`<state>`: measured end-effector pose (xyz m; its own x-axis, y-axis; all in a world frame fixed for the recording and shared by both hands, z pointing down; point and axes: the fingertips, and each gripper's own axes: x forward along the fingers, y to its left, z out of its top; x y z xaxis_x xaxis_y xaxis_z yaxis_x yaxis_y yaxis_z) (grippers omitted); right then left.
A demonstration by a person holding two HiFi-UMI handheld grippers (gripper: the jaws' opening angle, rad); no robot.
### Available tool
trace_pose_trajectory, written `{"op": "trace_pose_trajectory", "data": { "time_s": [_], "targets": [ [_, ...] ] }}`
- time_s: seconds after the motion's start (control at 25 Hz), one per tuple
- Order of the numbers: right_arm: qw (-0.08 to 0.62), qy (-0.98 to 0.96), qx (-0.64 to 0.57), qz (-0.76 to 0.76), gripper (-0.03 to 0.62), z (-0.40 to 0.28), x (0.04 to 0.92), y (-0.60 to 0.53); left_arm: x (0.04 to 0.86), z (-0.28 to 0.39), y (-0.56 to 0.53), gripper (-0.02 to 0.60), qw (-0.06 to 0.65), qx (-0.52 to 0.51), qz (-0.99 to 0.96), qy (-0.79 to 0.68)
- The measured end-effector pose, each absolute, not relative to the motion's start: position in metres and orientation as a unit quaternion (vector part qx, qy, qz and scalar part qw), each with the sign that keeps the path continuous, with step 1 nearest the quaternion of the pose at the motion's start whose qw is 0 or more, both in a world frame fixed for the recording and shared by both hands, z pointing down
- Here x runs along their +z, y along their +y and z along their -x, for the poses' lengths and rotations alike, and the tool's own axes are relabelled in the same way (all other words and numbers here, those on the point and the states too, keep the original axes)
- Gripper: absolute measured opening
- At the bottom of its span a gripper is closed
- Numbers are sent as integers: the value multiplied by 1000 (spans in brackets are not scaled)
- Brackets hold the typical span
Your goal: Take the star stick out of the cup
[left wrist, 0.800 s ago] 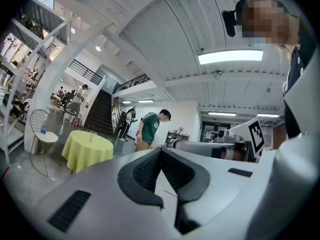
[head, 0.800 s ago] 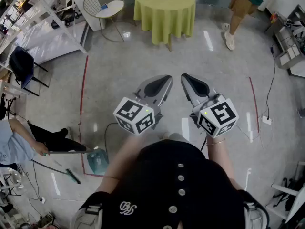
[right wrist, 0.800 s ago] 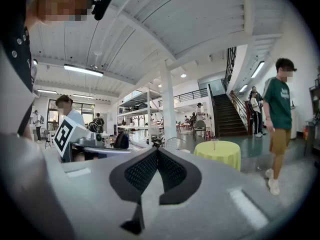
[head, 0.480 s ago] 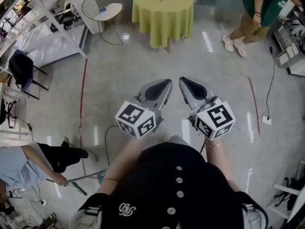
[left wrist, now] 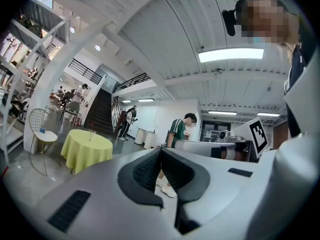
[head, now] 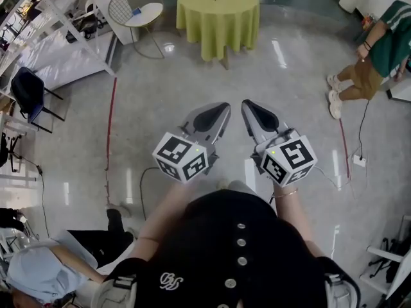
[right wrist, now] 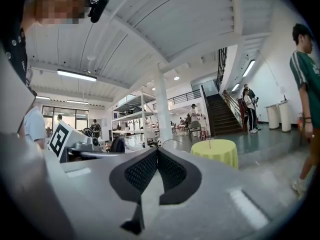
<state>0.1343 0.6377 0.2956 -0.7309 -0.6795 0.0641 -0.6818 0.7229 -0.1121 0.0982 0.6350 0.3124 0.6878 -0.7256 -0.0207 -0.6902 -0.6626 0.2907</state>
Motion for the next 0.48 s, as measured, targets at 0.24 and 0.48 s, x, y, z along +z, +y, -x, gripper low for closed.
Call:
{"op": "trace_pose_trajectory", "data": {
  "time_s": [0.24,0.48],
  "targets": [
    [13,-929,65,-364,5,-139,301,628,309,-111,630,12,135,-75,-909,-387],
    [17,-928,76,-364,5,-147,310,619,316,-119,625,12,147,-78,-904,-393]
  ]
}}
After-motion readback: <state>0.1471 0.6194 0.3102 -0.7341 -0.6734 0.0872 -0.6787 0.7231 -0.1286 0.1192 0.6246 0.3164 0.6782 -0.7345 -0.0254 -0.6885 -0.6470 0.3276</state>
